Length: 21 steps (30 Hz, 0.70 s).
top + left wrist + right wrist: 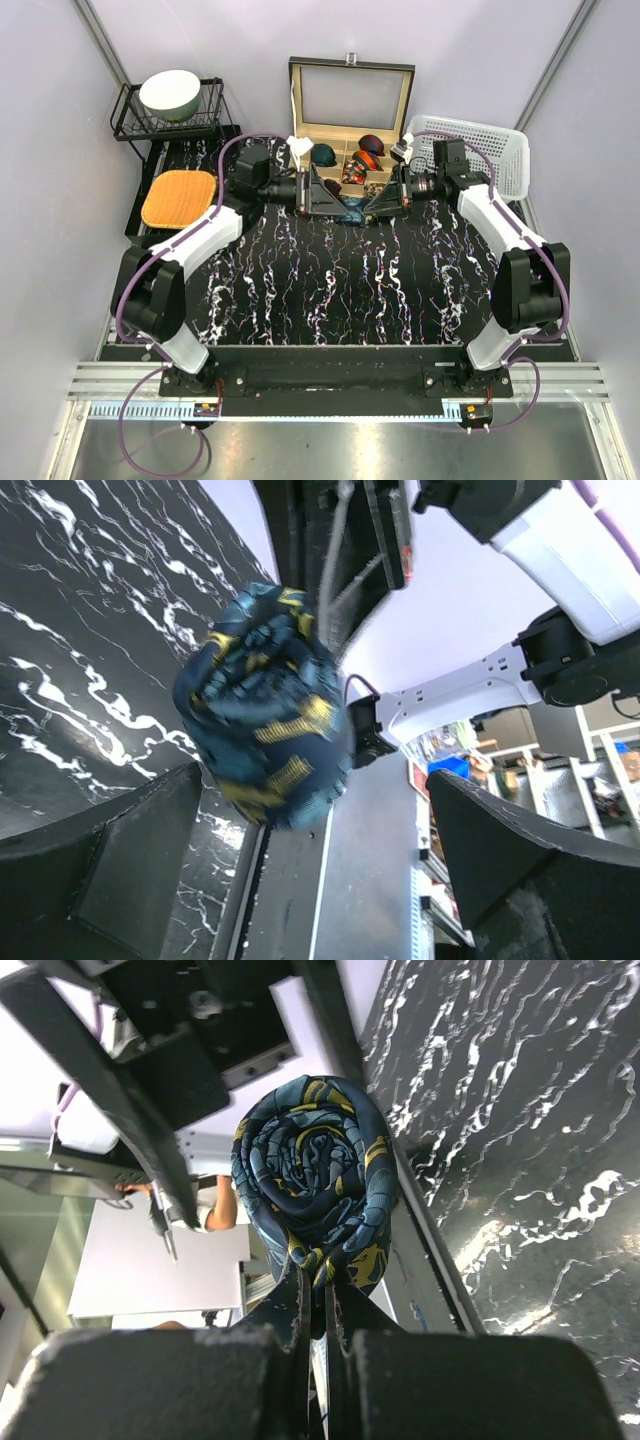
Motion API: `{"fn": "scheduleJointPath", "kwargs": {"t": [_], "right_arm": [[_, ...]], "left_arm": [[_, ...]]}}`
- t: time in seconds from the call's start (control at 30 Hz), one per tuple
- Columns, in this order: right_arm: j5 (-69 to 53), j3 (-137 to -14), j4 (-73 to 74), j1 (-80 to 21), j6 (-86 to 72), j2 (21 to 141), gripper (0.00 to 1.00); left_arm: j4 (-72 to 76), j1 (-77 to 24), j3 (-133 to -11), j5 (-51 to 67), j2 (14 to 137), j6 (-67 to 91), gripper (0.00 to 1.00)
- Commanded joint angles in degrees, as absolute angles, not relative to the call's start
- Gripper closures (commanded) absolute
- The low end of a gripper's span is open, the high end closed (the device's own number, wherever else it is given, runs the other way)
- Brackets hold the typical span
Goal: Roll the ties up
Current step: Place the tie in the storage box.
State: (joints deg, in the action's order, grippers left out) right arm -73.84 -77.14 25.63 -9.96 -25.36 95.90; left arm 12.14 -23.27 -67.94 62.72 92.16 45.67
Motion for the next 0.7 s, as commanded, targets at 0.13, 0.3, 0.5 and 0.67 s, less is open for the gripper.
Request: {"fn": "scheduleJointPath", "kwargs": {"t": [0.13, 0.3, 0.5, 0.67], "right_arm": [[-76.7, -75.3, 12.2, -11.4, -35.6, 92.3, 1.0], [-76.9, -74.0, 6.2, -12.2, -39.5, 92.3, 1.0], [-76.6, -72.7, 1.9, -12.4, -43.5, 92.1, 1.0], [-76.7, -71.7, 0.4, -12.7, -45.3, 92.1, 1.0]], "left_arm": [[15.2, -25.9, -71.2, 62.3, 94.7, 49.0, 0.01], [24.1, -26.5, -68.2, 62.5, 95.0, 56.6, 0.06], [34.4, -26.6, -65.9, 61.9, 95.6, 63.5, 0.18], [37.0, -26.7, -65.6, 60.7, 96.2, 65.6, 0.29]]}}
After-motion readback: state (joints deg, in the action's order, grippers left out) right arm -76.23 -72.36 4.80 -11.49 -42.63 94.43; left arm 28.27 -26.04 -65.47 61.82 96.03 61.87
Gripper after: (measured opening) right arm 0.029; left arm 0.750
